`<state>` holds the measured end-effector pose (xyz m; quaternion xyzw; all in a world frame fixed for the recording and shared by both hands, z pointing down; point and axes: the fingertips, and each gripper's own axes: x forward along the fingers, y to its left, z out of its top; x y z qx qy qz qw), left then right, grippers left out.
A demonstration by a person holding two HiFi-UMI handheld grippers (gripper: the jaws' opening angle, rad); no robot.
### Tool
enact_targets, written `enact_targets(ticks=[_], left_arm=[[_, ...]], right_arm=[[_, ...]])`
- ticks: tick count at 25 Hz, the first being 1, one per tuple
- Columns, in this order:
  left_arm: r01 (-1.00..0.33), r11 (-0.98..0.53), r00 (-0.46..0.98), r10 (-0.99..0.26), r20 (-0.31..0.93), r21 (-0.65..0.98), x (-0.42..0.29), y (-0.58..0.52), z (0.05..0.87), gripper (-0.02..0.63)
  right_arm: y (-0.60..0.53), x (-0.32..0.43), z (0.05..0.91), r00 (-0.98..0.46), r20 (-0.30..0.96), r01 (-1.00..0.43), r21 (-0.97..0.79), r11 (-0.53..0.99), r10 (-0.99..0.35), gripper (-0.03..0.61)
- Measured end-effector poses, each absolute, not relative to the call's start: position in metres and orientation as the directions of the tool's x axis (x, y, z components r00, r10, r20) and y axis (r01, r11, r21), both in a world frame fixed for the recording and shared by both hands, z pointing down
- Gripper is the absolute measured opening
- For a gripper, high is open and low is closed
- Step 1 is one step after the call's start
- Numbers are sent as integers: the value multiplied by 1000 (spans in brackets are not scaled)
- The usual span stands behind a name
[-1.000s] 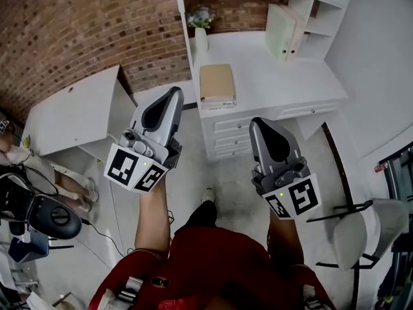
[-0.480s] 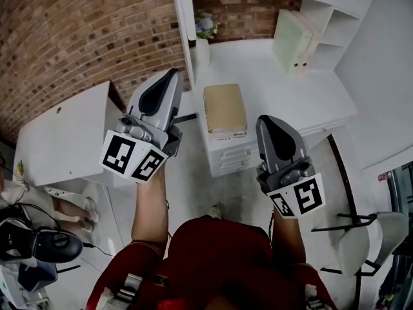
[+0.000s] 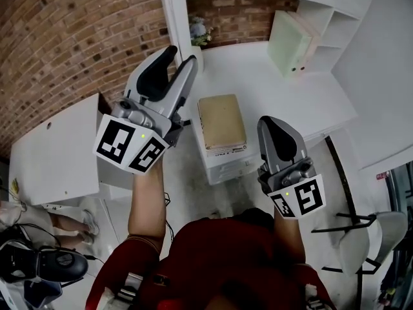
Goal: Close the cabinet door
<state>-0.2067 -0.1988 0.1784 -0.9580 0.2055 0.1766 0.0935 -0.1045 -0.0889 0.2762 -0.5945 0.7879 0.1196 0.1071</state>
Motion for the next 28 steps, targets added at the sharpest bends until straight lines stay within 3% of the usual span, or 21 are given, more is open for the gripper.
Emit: enact_targets(ticks=[10, 28], left_arm=[[-473, -867, 843, -393, -368, -157, -161, -201, 179, 179], [-717, -682, 678, -632, -374, -147, -38, -232, 177, 181]], right_arm=[[-126, -54, 284, -305, -330, -949, 33, 312, -893, 14], [-175, 101, 262, -475, -366, -869, 50, 493, -800, 14]])
